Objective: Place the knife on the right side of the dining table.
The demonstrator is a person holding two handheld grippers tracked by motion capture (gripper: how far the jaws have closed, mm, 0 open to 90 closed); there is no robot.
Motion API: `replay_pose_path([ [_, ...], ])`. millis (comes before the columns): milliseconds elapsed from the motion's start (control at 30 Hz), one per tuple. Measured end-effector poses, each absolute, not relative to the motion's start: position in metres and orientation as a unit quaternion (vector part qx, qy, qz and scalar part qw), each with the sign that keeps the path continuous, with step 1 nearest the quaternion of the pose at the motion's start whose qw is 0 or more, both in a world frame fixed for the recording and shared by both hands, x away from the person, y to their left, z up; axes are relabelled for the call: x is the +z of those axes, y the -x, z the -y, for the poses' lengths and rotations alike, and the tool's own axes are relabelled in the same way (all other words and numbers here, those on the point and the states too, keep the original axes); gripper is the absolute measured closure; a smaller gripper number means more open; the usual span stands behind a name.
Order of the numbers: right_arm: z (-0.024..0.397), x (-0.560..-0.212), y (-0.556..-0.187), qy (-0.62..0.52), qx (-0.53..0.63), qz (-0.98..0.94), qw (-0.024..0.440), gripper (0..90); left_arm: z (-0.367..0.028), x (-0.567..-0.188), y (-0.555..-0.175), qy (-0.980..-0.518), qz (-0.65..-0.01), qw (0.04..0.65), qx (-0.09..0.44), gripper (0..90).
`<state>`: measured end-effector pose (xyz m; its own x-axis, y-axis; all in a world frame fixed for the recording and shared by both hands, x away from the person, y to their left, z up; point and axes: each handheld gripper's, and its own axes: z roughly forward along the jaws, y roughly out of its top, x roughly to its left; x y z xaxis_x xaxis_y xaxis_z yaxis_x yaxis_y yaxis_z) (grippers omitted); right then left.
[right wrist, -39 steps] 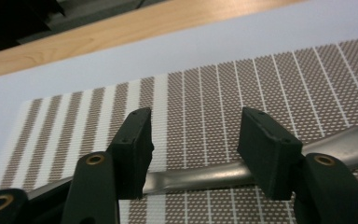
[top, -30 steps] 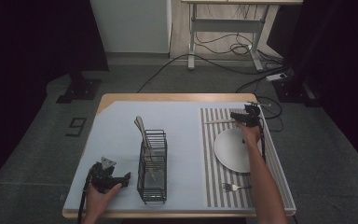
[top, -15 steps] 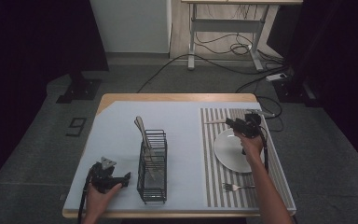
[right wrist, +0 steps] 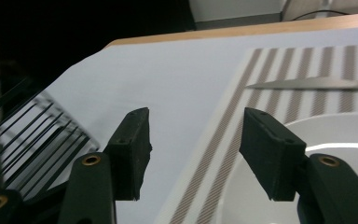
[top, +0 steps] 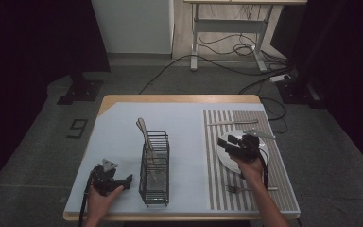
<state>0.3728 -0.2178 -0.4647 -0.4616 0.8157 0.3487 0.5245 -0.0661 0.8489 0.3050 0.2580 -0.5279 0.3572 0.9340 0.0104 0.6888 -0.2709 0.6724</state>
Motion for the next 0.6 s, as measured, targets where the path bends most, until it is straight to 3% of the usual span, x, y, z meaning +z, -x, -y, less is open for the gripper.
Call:
replay_pose_path([
  [233,0.192,-0.476,-0.353,-0.469,0.528,-0.697,0.122,41.8,-0.258,-0.528,-0.305,-0.770,-0.527,0.294,0.208,3.3],
  [600,0.186,-0.478,-0.351,-0.466,0.534,-0.696,0.118,41.3,-0.258,-0.528,-0.305,-0.769,-0.528,0.294,0.208,3.2],
])
